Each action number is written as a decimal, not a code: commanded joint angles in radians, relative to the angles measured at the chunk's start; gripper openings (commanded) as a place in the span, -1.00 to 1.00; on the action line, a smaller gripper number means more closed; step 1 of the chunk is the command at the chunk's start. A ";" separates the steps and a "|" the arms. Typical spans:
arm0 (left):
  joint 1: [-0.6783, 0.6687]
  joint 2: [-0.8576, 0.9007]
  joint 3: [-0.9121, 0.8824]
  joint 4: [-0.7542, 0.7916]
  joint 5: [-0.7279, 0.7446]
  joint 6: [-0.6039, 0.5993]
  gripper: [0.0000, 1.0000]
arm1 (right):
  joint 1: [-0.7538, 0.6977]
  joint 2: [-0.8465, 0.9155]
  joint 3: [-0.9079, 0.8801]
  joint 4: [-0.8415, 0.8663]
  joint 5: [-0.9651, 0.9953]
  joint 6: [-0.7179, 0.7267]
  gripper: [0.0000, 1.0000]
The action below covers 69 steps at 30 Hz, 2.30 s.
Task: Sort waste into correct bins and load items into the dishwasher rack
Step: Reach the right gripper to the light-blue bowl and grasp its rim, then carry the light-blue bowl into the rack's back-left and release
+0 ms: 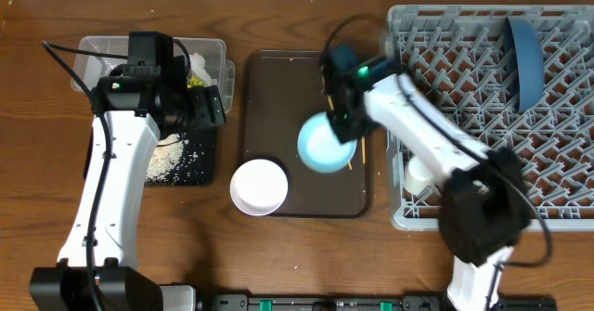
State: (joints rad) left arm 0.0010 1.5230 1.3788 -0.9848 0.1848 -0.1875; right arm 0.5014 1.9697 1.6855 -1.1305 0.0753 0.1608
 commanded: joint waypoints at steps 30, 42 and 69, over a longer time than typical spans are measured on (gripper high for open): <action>0.003 -0.008 0.019 -0.002 0.006 -0.005 0.81 | -0.244 0.173 0.098 0.812 1.118 -0.581 -0.98; 0.003 -0.008 0.019 -0.002 0.006 -0.005 0.81 | -0.223 0.225 0.097 0.786 1.027 -0.575 -0.97; 0.002 -0.008 0.019 -0.002 0.006 -0.005 0.80 | -0.050 0.130 0.098 0.556 0.945 -0.505 0.73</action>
State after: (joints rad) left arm 0.0010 1.5230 1.3792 -0.9848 0.1848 -0.1875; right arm 0.4450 2.1715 1.7878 -0.5728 1.0031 -0.3523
